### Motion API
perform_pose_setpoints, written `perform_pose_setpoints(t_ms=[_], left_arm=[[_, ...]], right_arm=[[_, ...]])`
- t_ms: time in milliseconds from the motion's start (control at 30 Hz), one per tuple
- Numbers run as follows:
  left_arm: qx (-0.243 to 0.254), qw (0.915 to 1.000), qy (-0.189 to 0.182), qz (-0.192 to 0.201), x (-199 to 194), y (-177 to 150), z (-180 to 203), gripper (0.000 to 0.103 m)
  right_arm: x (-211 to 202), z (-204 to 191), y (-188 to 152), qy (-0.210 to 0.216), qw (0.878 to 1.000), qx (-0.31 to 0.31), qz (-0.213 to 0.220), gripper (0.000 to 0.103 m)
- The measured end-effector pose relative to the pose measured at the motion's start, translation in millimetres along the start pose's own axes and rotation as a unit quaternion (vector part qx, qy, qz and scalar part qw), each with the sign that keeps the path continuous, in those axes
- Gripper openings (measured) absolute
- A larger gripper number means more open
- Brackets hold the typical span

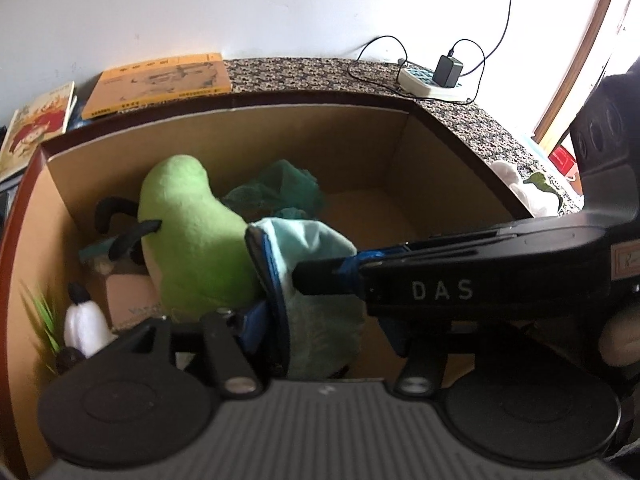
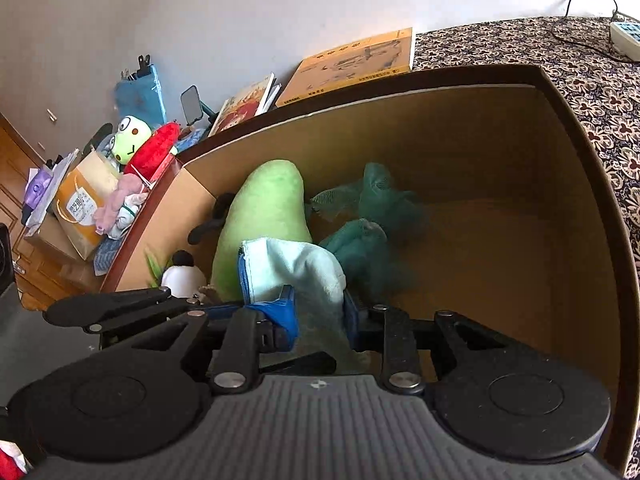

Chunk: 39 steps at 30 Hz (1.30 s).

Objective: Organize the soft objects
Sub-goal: 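Carry the light blue pouch into the cardboard box and open the left gripper, then move the left gripper back to the pile toward the green knit towel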

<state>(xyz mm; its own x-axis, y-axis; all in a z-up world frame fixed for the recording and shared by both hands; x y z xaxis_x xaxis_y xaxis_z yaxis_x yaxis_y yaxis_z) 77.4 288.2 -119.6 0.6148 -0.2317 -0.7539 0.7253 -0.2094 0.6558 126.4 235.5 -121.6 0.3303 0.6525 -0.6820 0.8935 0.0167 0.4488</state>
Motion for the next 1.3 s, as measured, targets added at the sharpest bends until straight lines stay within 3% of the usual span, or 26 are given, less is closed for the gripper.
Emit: perform_pose_setpoints(t_ms=[267, 467, 833, 1000, 1300], left_arm=[[-0.008, 0.9999, -0.003, -0.006, 5, 1, -1, 0.063], [-0.029, 0.9993, -0.009, -0.021, 12, -2, -4, 0.064], [-0.033, 0.9988, 0.019, -0.033, 14, 0, -4, 0.064], [-0.021, 0.9974, 0.045, -0.053, 16, 3, 1, 0.064], [-0.028, 0.9949, 0.079, -0.056, 1, 13, 2, 0.064]], right_arm=[[-1, 5, 3, 0.04, 0.999, 0.036, -0.004, 0.013], [-8, 2, 3, 0.014, 0.999, 0.018, 0.037, 0.014], [-22, 14, 12, 0.02, 0.997, 0.043, 0.057, 0.015], [-29, 10, 9, 0.014, 0.998, 0.018, 0.066, 0.015], [-51, 14, 12, 0.032, 0.995, 0.032, 0.086, 0.015]])
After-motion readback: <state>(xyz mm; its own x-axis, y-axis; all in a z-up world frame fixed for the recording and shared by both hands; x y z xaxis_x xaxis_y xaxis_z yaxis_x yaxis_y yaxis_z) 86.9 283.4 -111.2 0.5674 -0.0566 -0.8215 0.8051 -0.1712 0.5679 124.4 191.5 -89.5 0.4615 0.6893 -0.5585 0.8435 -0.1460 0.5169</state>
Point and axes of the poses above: each gripper's, at about its wrist camera, not at the fingertips, and x roughly the way its jaws point, z to its right, y to its top, the point moved 9 cm from there along x, roughly the way its jaws point, and after that the axes turned 13 degrees about x, right-handed, at the moved point
